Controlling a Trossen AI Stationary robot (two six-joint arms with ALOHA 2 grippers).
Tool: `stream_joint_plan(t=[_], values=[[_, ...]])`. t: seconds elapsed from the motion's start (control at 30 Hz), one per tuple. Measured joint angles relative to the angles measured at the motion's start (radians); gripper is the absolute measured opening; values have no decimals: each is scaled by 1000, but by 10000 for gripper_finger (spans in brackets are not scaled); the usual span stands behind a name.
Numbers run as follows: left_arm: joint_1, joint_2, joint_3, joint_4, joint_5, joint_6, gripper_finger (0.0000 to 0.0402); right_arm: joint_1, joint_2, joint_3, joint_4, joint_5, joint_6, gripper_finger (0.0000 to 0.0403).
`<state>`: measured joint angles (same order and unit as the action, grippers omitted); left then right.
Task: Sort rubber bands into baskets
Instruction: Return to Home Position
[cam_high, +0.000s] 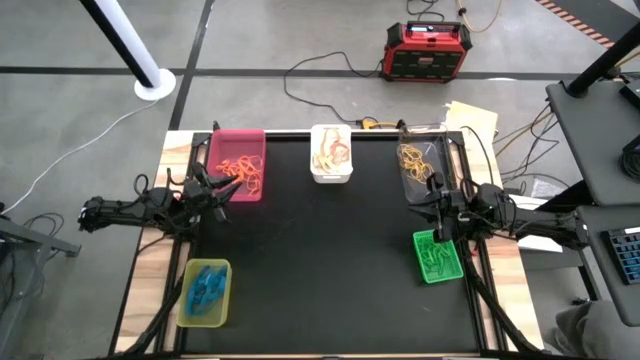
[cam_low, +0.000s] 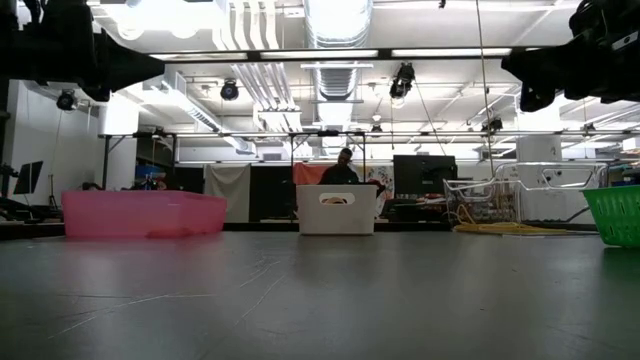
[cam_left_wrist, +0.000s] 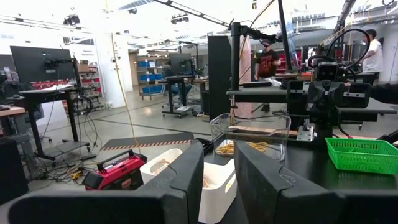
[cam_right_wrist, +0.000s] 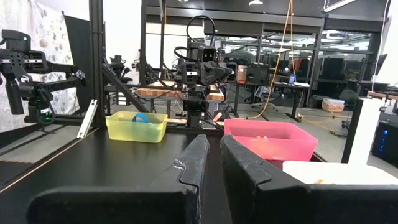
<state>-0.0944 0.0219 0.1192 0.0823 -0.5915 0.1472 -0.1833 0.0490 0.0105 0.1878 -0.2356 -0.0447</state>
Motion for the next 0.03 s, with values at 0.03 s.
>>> stream_joint_plan(t=[0.03], values=[[0, 0, 0, 0, 0, 0, 76, 0, 0, 0, 0, 0, 0, 38]])
